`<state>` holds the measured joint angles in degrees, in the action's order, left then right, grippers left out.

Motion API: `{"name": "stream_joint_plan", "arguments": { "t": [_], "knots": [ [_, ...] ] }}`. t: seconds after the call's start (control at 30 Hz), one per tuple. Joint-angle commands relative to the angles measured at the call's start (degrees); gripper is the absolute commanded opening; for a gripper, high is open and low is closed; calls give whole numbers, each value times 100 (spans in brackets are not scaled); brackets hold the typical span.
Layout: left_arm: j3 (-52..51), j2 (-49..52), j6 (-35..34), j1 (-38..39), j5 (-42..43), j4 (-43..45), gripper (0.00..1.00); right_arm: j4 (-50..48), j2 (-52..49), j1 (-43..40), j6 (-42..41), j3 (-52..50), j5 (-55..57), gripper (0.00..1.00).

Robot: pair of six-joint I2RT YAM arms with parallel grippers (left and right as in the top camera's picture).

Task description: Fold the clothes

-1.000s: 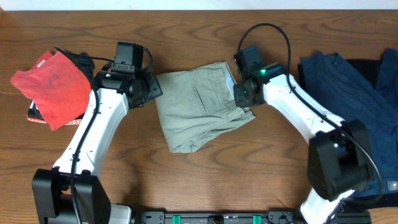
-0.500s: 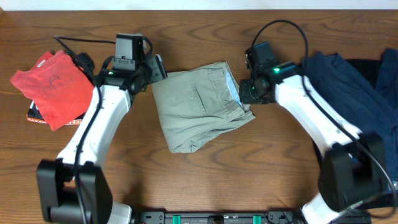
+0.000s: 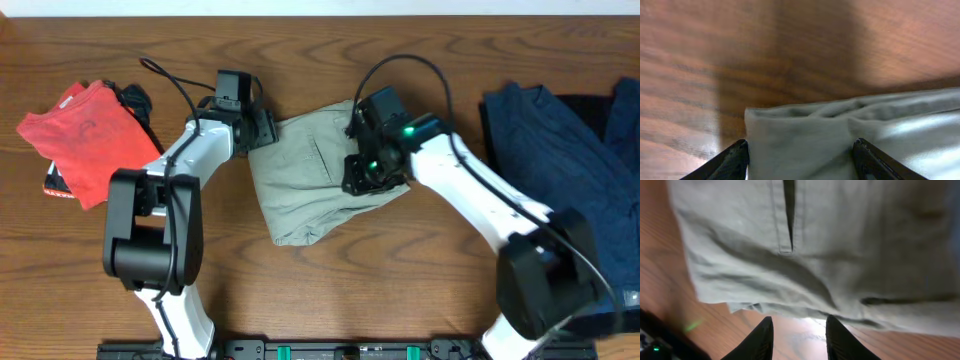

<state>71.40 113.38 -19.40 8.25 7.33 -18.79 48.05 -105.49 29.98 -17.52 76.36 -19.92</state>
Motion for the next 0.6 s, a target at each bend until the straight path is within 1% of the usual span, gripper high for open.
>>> {"name": "stream_joint_plan", "arguments": {
  "t": [0.0,0.07,0.2,0.3,0.37,0.43,0.5,0.57],
  "knots": [
    [85,74,98,-20,-55,-332,68,-68,-400,74,81,-76,13,33],
    [85,74,98,-20,-57,-743,68,-72,-605,57,79,-76,219,33],
    [85,74,92,-20,-55,-1930,65,-52,-942,-59,81,-76,820,33],
    [85,74,81,-20,-50,-2865,64,-138,-1073,-214,79,-74,1725,34],
    [85,74,-44,-17,0,-3370,64,-365,-1069,-330,79,-72,2474,39],
    [85,72,-35,-20,240,-3738,64,-723,-1016,-417,144,-52,2813,46],
    [85,26,44,-20,540,-3936,64,-970,-944,-468,444,9,2828,47],
    [85,-107,221,-20,756,-3976,64,-973,-844,-479,518,127,2826,49]
  ]
}}
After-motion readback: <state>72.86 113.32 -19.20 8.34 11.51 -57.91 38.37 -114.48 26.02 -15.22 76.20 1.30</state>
